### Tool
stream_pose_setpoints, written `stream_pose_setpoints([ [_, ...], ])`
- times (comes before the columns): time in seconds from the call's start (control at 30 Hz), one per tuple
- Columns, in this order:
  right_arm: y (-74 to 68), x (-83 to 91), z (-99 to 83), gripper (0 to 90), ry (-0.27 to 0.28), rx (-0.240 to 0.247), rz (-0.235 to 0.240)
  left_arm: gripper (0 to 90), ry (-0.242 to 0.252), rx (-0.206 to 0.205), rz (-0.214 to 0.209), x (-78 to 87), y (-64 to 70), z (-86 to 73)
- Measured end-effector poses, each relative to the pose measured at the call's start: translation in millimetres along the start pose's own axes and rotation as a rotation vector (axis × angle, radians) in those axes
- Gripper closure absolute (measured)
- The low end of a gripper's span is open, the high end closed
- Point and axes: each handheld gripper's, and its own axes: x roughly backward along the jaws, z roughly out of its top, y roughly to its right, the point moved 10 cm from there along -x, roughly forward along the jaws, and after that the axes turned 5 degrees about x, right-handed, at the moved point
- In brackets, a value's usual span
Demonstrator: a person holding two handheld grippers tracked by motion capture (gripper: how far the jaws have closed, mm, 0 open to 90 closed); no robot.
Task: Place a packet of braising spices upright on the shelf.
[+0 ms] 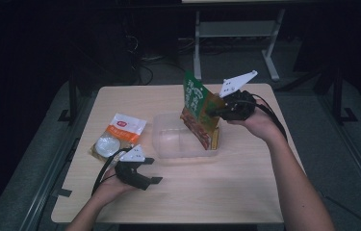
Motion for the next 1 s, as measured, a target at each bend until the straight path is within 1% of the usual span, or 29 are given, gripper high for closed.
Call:
stream_pose_setpoints([
  [0.07,1.6,-1.0,1.7,90.0,-0.007,0.009,0.0,21.3,0.0,0.0,0.001,-0.3,0.0,-0.1],
  [0.13,3.3,-2.6,1.1,90.0,-0.019,0.009,-0.007,21.3,-0.002,0.001,-0.001,-0.5,0.3,-0.4],
  [0.2,5.6,-3.8,-0.3,90.0,-0.021,0.007,-0.011,21.3,-0.004,0.003,-0.003,-0.6,0.6,-0.8],
  [0.47,6.1,0.1,-5.2,89.9,-0.001,-0.012,-0.023,21.2,-0.01,0.009,-0.005,-1.2,-0.5,-1.7],
  [0.67,7.1,5.3,-10.4,90.0,0.017,-0.038,-0.038,20.8,-0.015,0.008,-0.007,-2.5,-0.2,-2.3],
  [0.77,7.0,6.0,-12.2,89.9,0.029,-0.049,-0.038,20.5,-0.017,0.01,-0.009,-3.1,0.1,-2.6],
  [1.0,7.8,9.5,-11.5,89.9,0.049,-0.053,-0.045,20.3,-0.016,0.015,-0.009,-3.2,-1.1,-2.4],
])
